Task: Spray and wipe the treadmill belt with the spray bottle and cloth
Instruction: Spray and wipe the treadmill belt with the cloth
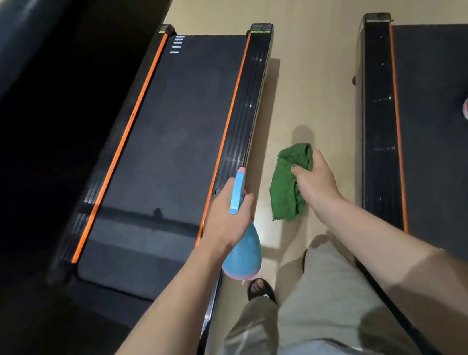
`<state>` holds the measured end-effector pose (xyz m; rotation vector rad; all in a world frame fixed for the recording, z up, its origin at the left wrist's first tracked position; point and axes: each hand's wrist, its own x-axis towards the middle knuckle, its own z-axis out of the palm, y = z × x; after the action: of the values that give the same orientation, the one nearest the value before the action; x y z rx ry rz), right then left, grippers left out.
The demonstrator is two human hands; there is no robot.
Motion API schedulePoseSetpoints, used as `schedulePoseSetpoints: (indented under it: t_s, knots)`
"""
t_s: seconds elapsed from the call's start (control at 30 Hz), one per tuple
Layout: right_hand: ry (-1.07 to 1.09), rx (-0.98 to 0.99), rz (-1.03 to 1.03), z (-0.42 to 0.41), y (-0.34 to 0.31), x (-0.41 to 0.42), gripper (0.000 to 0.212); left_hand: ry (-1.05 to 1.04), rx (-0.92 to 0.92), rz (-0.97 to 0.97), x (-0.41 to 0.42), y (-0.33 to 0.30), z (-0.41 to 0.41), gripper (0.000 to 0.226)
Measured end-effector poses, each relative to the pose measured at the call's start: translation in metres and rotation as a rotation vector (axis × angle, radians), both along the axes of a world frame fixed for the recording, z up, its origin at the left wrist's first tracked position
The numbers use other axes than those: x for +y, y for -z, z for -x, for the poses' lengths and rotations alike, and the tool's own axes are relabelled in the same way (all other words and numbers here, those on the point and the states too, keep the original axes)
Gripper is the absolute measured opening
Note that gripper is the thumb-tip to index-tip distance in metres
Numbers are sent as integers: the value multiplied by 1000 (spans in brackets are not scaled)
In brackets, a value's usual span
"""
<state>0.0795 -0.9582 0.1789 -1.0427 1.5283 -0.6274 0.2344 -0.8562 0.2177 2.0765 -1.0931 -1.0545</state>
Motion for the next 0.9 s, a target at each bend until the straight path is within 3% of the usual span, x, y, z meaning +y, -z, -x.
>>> schedulePoseSetpoints:
  t_s: [0.17, 0.33, 0.47, 0.63, 0.9]
  knots:
    - [47, 30, -56, -14, 28, -53, 24, -157, 37, -79, -48, 27, -15, 11]
    - [-98, 62, -51, -42, 58, -111, 22, -383, 116, -27, -95, 62, -27, 26]
    - [-216, 57, -3, -72, 85, -136, 24, -517, 98, 21, -113, 101, -44, 17]
    - [-254, -142, 46, -117, 130, -157, 38, -595, 109, -4, -126, 159, -71, 4]
    - [-458, -109, 135, -185, 269, -166, 35, -672, 20, -43, -116, 274, -122, 26]
